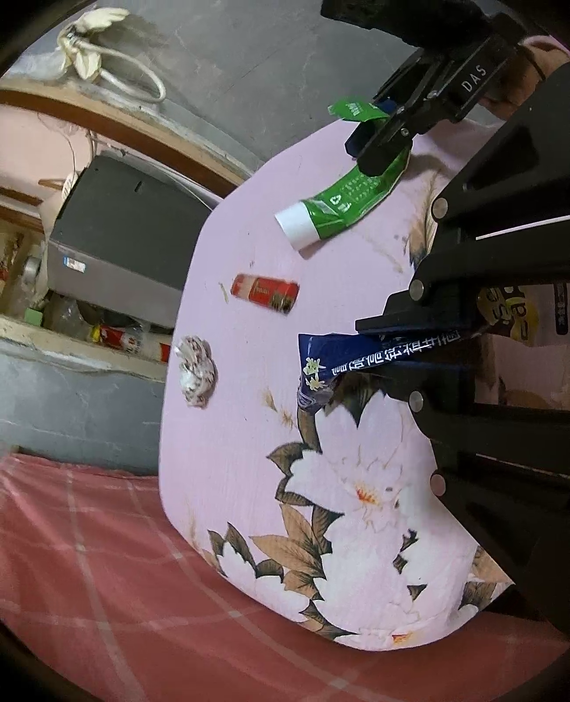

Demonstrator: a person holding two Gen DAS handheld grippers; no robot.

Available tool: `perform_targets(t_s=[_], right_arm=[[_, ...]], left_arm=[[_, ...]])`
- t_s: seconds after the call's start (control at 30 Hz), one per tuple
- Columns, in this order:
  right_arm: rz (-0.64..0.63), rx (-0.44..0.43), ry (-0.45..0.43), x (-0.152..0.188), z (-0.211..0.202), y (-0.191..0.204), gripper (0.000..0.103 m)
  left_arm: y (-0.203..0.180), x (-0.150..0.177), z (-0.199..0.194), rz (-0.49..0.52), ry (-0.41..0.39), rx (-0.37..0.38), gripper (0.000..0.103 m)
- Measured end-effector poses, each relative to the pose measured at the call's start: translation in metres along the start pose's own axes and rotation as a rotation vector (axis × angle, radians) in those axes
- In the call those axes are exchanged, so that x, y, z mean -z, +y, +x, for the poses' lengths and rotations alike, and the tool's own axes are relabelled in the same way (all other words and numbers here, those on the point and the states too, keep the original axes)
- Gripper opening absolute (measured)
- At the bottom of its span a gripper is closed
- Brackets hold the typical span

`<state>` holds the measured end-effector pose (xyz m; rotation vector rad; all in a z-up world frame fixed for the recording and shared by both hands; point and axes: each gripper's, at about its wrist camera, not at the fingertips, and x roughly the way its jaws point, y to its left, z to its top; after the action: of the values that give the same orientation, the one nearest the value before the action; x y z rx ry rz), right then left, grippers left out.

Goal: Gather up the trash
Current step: 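Lift the blue snack bag and green sauce packet off the table with both tools, then carry both items over the blue bin and open both tools to drop them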

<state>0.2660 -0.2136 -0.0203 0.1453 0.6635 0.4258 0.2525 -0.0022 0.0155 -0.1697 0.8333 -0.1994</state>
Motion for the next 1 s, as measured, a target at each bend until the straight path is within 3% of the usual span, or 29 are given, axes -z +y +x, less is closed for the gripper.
perform_targets(t_s=[0.7, 1.0], right_arm=[[-0.068, 0.150, -0.144, 0.004, -0.057, -0.036, 0.051], [-0.033, 0.226, -0.189, 0.000, -0.075, -0.088, 0.051]], left_arm=[[-0.092, 0.009, 0.022, 0.060, -0.069, 0.132, 0.006], [-0.142, 0.003, 0.049, 0.119, -0.086, 0.185, 0.006]])
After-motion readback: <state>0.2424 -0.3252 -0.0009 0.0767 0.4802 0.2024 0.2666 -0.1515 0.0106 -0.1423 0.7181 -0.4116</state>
